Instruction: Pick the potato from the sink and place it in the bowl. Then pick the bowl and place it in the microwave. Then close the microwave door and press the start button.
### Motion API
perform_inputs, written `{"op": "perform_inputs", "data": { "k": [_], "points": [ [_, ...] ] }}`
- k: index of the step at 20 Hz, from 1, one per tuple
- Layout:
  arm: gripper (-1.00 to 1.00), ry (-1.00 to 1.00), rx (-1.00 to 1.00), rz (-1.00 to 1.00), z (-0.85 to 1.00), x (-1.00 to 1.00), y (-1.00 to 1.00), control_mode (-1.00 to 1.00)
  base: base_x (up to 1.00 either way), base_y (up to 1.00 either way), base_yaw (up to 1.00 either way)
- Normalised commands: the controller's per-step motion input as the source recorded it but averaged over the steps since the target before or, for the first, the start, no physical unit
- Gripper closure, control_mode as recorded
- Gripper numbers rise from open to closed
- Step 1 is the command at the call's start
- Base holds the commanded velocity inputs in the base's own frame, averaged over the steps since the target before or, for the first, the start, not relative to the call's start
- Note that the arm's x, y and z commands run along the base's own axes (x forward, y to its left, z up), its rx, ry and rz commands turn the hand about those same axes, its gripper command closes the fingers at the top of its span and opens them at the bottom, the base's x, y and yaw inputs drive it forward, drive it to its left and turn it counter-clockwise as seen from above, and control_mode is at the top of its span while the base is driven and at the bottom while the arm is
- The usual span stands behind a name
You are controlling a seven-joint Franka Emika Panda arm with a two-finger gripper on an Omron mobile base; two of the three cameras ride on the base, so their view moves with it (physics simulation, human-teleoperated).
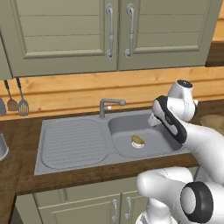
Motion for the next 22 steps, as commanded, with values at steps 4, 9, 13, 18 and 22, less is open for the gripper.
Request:
{"op": "perform_inputs", "data": {
  "k": [4, 9, 13, 18, 22],
  "points": [
    [-1.00, 0.00, 0.02, 0.04, -0.46, 0.67, -0.06, -1.00, 0.00, 0.00, 0.00],
    [-1.00, 0.01, 0.00, 0.03, -0.41, 0.66, -0.04, -1.00, 0.00, 0.00, 0.00],
    [-1.00, 0.04, 0.00, 0.02, -0.39, 0.48, -0.13, -1.00, 0.00, 0.00, 0.00],
    [-1.00, 0.02, 0.00, 0.00, -0.41, 0.40, -0.09, -1.00, 0.00, 0.00, 0.00],
    [-1.00, 0.00, 0.01, 0.00, -0.17, 0.21, -0.26, -1.00, 0.00, 0.00, 0.00]
  ]
}}
